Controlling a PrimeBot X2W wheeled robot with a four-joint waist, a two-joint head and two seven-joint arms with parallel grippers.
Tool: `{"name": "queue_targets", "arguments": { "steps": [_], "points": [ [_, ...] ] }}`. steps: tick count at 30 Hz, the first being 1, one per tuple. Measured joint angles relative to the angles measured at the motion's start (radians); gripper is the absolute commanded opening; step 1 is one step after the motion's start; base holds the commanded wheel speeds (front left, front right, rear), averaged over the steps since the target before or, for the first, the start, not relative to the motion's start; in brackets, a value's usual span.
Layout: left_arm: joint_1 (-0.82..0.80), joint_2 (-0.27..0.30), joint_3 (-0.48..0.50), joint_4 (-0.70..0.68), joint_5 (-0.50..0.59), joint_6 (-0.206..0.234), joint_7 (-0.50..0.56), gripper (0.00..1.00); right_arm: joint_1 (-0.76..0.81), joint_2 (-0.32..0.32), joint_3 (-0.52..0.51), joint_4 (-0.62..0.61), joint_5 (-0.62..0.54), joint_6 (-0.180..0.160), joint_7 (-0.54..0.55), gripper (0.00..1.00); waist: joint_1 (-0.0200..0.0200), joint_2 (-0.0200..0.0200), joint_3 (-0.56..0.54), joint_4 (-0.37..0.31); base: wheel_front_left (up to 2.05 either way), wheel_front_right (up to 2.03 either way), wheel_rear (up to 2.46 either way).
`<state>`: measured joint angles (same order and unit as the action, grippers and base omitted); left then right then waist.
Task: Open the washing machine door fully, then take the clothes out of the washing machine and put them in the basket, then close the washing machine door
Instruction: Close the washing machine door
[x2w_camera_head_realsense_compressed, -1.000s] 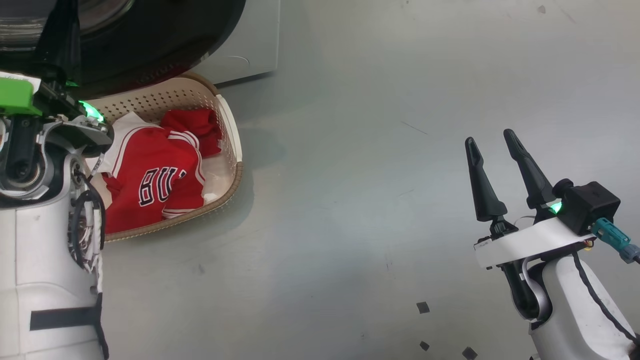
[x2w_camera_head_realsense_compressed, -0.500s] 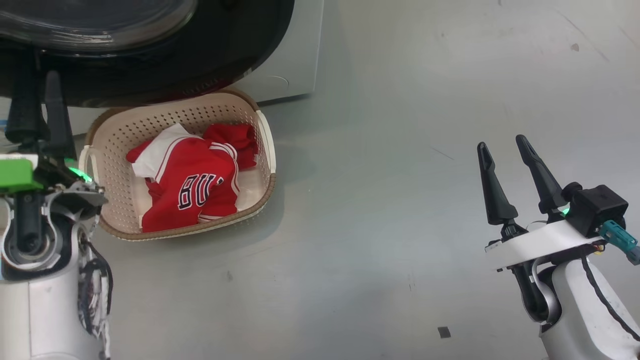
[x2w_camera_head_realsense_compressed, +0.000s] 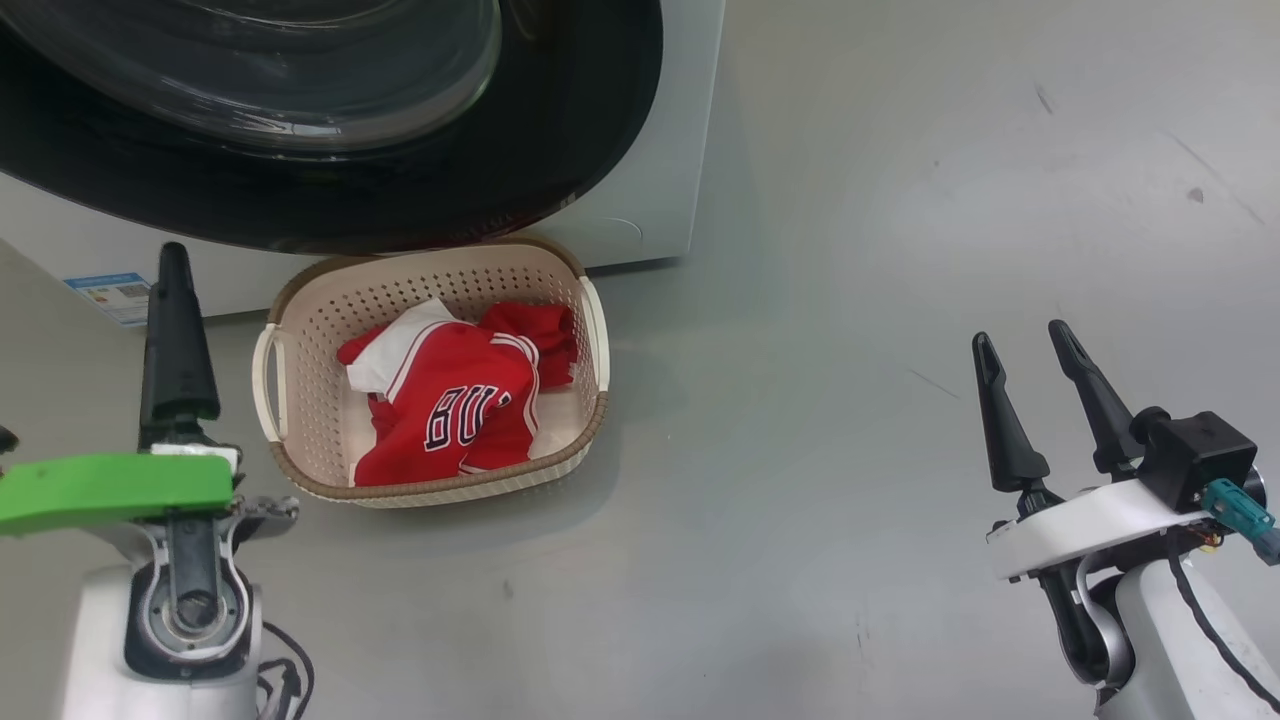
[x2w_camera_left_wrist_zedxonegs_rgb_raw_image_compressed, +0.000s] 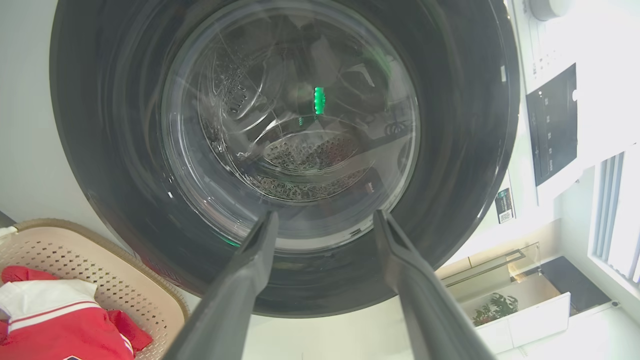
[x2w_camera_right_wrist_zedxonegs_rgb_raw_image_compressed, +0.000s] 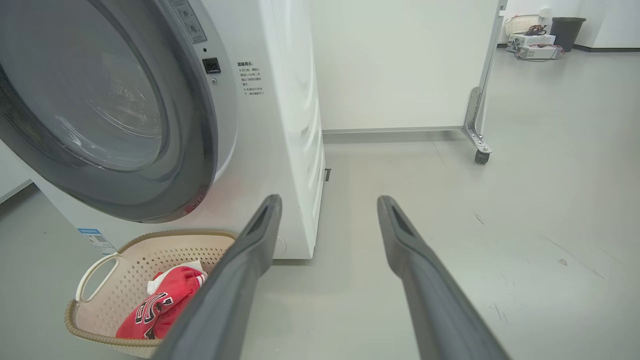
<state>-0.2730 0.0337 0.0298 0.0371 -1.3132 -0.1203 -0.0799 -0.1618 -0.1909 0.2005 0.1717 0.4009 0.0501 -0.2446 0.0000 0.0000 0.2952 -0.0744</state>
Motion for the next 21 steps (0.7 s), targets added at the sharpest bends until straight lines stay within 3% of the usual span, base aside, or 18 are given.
{"name": "queue_targets", "arguments": {
  "steps": [10,15,21],
  "points": [
    [0.118,0.09,-0.126,-0.001,0.407,0.001,-0.134,1.0,0.055,-0.007,0.0,0.009,-0.007,-0.01,0.002,1.0,0.0,0.0,-0.084,0.048,0.0,0.0,0.0],
    [0.161,0.147,-0.17,0.003,0.602,0.067,-0.151,1.0,0.075,-0.008,0.004,0.008,-0.008,-0.018,0.008,1.0,0.0,0.0,-0.126,0.066,0.0,0.0,0.0],
    [0.213,0.154,-0.203,-0.001,0.726,0.156,-0.152,1.0,0.107,-0.007,0.007,-0.001,-0.008,-0.028,0.02,1.0,0.0,0.0,-0.171,0.078,0.0,0.0,0.0]
  ]
}}
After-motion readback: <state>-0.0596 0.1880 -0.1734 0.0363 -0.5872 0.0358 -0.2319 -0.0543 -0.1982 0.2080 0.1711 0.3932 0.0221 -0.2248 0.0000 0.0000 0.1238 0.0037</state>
